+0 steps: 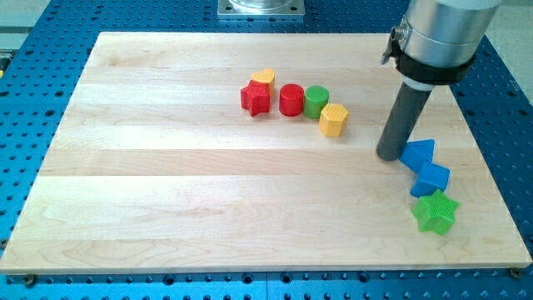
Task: Slide the hexagon downward
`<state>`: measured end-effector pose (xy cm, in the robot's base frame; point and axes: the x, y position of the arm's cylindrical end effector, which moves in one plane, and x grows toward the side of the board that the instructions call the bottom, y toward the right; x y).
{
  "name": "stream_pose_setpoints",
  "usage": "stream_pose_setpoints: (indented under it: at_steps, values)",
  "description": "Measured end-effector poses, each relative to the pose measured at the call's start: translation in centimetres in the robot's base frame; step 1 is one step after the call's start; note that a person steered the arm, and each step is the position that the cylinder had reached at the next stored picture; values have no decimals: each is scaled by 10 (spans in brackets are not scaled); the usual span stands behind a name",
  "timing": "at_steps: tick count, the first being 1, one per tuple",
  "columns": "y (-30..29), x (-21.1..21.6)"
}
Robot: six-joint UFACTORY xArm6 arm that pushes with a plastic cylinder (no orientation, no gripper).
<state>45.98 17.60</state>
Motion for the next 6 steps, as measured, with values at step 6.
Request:
stream_pose_setpoints:
  at_steps: [6]
  values:
    - [-67,-49]
